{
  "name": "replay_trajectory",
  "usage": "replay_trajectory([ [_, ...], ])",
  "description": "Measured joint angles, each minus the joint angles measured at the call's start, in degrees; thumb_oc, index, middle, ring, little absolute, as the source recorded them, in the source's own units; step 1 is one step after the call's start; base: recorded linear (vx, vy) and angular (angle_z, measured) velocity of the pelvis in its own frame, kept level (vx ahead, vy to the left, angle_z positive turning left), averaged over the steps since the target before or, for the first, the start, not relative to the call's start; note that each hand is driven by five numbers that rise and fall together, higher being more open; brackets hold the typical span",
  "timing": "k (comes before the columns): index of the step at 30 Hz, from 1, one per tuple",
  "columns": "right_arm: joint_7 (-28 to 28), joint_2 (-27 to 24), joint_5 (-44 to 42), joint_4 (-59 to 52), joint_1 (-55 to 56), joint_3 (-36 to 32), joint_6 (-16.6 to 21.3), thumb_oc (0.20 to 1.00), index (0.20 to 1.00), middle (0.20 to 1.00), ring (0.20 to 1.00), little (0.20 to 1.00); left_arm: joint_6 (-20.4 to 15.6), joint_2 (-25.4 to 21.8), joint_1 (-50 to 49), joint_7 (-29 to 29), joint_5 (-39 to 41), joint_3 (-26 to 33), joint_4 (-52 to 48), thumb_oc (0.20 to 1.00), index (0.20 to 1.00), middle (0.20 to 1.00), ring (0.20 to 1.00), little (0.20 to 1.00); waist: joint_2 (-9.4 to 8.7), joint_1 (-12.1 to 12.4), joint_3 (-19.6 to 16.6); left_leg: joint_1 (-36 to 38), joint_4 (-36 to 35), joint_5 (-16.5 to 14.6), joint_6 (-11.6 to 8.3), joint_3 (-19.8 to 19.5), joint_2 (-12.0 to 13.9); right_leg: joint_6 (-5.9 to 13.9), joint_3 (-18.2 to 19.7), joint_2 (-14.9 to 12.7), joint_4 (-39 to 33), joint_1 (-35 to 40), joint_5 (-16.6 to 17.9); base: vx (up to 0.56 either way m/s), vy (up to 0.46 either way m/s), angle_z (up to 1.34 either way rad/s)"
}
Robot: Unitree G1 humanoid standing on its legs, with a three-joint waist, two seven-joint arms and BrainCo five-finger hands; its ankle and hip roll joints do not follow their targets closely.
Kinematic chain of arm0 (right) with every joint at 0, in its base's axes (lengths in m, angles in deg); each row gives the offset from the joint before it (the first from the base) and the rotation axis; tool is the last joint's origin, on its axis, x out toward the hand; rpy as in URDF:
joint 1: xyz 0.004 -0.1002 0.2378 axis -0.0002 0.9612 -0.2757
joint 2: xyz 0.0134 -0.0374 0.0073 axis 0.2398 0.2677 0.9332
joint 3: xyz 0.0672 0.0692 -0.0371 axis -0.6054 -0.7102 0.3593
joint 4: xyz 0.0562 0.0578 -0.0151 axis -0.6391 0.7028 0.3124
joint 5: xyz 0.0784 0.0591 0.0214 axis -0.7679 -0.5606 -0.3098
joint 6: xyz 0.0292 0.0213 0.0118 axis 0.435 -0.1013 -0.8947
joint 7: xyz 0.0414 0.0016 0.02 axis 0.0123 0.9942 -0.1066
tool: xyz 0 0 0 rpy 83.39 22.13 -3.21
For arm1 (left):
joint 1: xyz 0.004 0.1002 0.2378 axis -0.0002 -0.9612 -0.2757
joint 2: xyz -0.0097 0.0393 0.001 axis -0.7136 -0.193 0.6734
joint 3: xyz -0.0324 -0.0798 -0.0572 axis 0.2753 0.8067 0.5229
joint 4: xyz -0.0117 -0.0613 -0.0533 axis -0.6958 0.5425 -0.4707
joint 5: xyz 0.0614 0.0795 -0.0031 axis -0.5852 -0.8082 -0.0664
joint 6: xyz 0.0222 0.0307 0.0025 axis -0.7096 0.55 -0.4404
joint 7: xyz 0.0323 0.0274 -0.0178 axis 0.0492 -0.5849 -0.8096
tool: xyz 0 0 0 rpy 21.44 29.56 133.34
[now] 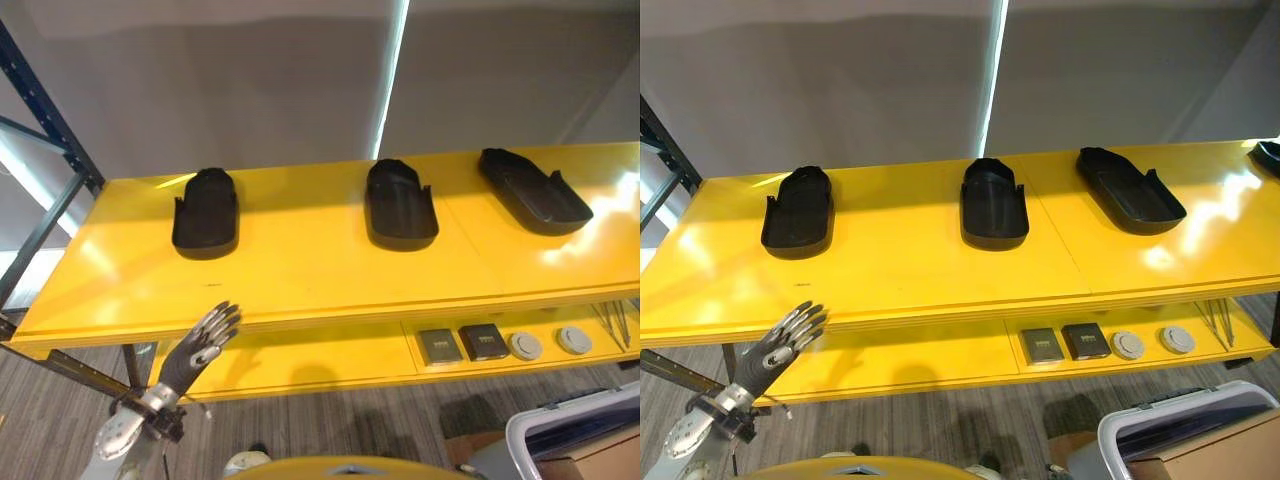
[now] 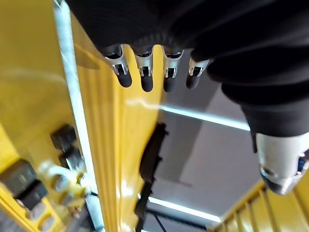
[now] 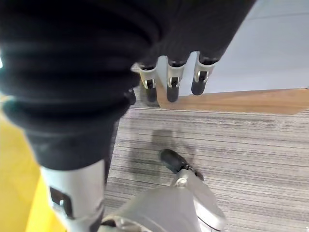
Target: Move parts from the plastic box to the shelf.
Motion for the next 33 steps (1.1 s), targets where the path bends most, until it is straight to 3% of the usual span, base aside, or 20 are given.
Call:
replay_trajectory([
  [3,0.0,-0.1,0.3,0.0,-0.6,0.4,0.0,1.0,1.0,1.0,1.0,1.0,5.4,-0.8,3.5,6.9,2.6,0.0,-1.7,1.0,1.0,1.0,1.0,1.0,0.48,-0.4,-0.3,-0.5,0.0,0.0,0.04,0.3,0.0,-0.04,0.4,0.1,0.0,-0.7,0.1,-0.01,0.022,-0.07],
  [4,-0.1,-0.4,0.4,-0.1,-1.1,0.4,0.0,1.0,1.0,1.0,1.0,1.0,9.0,-1.8,3.9,9.5,3.4,-0.1,-3.3,1.0,1.0,1.0,1.0,1.0,0.64,-1.1,-0.4,-0.8,0.0,0.1,0.09,0.5,0.0,-0.06,0.8,0.1,0.0,-1.3,0.2,0.0,0.02,-0.1],
  [12,-0.5,-1.9,0.6,-2.3,-1.5,0.5,-0.3,1.0,1.0,1.0,1.0,1.0,21.0,-6.4,3.7,16.7,1.6,-4.4,-2.7,1.0,1.0,1.0,1.0,1.0,1.82,-3.0,-0.4,-0.5,0.0,-0.1,0.07,1.8,0.0,0.35,1.6,0.2,0.0,-1.6,0.5,0.01,0.009,-0.05],
  [15,-1.8,-2.1,0.7,-1.9,-1.9,0.5,-0.2,1.0,1.0,1.0,1.0,1.0,28.1,-5.9,3.2,24.3,2.2,-7.7,-0.1,1.0,1.0,1.0,1.0,1.0,2.53,-3.2,-0.2,0.0,0.0,-0.3,-0.01,2.1,0.0,0.3,2.2,0.2,0.0,-1.5,0.5,0.01,-0.007,-0.09],
  [18,-2.5,-2.4,0.7,-0.3,-3.0,1.6,0.0,1.0,1.0,1.0,1.0,1.0,30.0,-4.9,4.2,26.7,2.0,-10.6,4.7,1.0,1.0,1.0,1.0,1.0,3.07,-3.6,-0.6,0.2,0.0,-0.4,-0.11,2.4,0.0,0.24,2.8,0.2,0.0,-1.6,0.5,0.01,-0.014,-0.08],
  [20,-2.8,-3.0,0.8,-0.1,-3.7,2.6,0.0,1.0,1.0,1.0,1.0,1.0,30.0,-4.1,5.0,27.5,1.6,-12.0,8.6,1.0,1.0,1.0,1.0,1.0,3.23,-4.4,-0.7,0.2,0.0,-0.6,-0.37,2.7,0.1,0.12,2.9,0.3,0.0,-1.7,0.4,0.01,0.0,-0.08],
  [23,-2.8,-3.5,1.4,-0.2,-3.6,2.4,-0.1,1.0,1.0,1.0,1.0,1.0,29.4,-1.0,5.2,19.7,5.3,-11.0,15.8,1.0,1.0,1.0,1.0,1.0,2.98,-5.0,-0.8,0.3,0.0,-0.6,-0.36,3.3,0.2,-0.02,3.5,0.4,0.0,-2.1,0.5,0.01,-0.036,-0.09],
  [25,-2.7,-2.9,1.8,-0.7,-3.1,2.3,-0.6,1.0,1.0,1.0,1.0,1.0,24.8,7.0,6.8,7.9,7.7,-5.1,33.1,1.0,1.0,1.0,1.0,1.0,2.63,-5.0,-1.0,0.3,0.0,-0.6,-0.37,3.3,0.3,-0.03,3.6,0.5,0.0,-2.1,0.5,-0.01,-0.067,-0.02],
  [27,-2.6,-1.1,1.7,-0.4,-2.3,2.1,-0.8,1.0,1.0,1.0,1.0,1.0,21.4,10.9,6.9,-1.2,7.2,0.4,46.6,1.0,1.0,1.0,1.0,1.0,1.42,-4.9,-1.6,0.2,0.0,-0.5,-0.38,3.3,0.8,-0.3,3.5,1.0,0.0,-2.2,0.3,-0.02,-0.064,-0.01],
  [30,-2.3,1.3,1.7,1.7,-2.6,1.4,-1.4,1.0,1.0,1.0,1.0,1.0,17.3,12.9,7.5,-8.2,2.7,5.4,60.2,1.0,1.0,1.0,1.0,1.0,-0.27,-4.4,-1.6,0.0,0.0,-0.5,-0.41,3.2,1.2,-0.4,3.3,1.3,0.0,-2.3,0.2,0.03,-0.055,0.02],
  [31,-2.2,2.9,1.7,5.3,-4.2,0.9,-1.3,1.0,1.0,1.0,1.0,1.0,13.9,14.5,8.0,-12.3,-1.2,8.6,69.7,1.0,1.0,1.0,1.0,1.0,-0.81,-4.0,-1.8,0.0,0.0,-0.6,-0.41,3.1,1.2,-0.41,3.2,1.3,0.0,-2.2,0.2,0.06,-0.027,0.04],
  [33,-2.2,3.9,1.7,7.1,-4.1,0.7,-0.8,1.0,1.0,1.0,1.0,1.0,11.8,15.3,6.3,-14.5,-5.5,8.4,69.8,1.0,1.0,1.0,1.0,1.0,-2.01,-2.9,-1.4,0.0,0.0,-0.6,-0.42,3.0,1.0,-0.46,3.0,1.1,0.0,-2.1,0.1,0.03,-0.004,0.07],
])
